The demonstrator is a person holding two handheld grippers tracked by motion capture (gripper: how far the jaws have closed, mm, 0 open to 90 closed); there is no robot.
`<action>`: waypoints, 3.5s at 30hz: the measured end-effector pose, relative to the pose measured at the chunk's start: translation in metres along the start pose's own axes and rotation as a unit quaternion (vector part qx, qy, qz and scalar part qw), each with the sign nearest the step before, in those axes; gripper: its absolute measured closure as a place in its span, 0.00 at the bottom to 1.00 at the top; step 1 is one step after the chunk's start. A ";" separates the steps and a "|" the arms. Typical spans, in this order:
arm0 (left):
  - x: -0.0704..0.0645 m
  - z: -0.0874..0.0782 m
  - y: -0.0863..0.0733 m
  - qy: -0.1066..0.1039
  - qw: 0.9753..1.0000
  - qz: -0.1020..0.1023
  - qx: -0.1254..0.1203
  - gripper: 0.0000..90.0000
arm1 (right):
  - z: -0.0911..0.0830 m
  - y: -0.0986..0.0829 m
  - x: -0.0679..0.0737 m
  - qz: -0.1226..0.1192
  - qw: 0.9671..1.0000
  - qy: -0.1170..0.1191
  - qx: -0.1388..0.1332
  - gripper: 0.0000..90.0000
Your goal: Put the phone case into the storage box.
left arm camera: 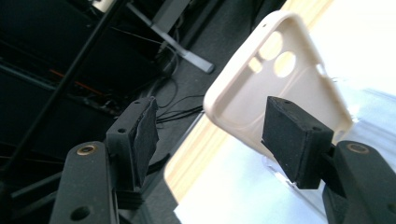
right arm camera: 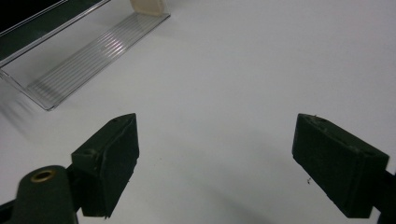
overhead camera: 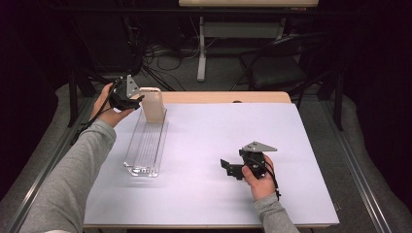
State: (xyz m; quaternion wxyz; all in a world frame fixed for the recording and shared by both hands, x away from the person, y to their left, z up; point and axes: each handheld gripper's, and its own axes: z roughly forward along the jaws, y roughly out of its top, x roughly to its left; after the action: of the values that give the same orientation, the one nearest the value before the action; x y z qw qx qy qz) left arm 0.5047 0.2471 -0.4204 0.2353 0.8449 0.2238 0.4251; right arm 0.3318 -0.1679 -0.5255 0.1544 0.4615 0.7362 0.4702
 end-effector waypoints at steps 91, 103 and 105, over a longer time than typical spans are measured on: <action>-0.060 -0.056 0.005 -0.243 0.927 -0.280 -0.056 0.17 | -0.026 0.019 -0.010 -0.031 1.000 0.003 0.004 0.00; -0.079 -0.072 0.008 -0.251 0.930 -0.261 -0.072 0.15 | -0.028 0.020 -0.014 -0.032 0.999 0.007 0.009 0.00; -0.083 -0.075 0.007 -0.248 0.931 -0.257 -0.076 0.15 | -0.028 0.020 -0.014 -0.034 0.999 0.010 0.011 0.00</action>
State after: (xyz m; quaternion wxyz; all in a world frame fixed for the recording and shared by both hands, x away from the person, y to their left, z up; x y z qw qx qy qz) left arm 0.3993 0.2092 -0.4278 0.4478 0.8167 0.3348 0.1424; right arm 0.3312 -0.1923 -0.4977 0.1578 0.4333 0.7582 0.4610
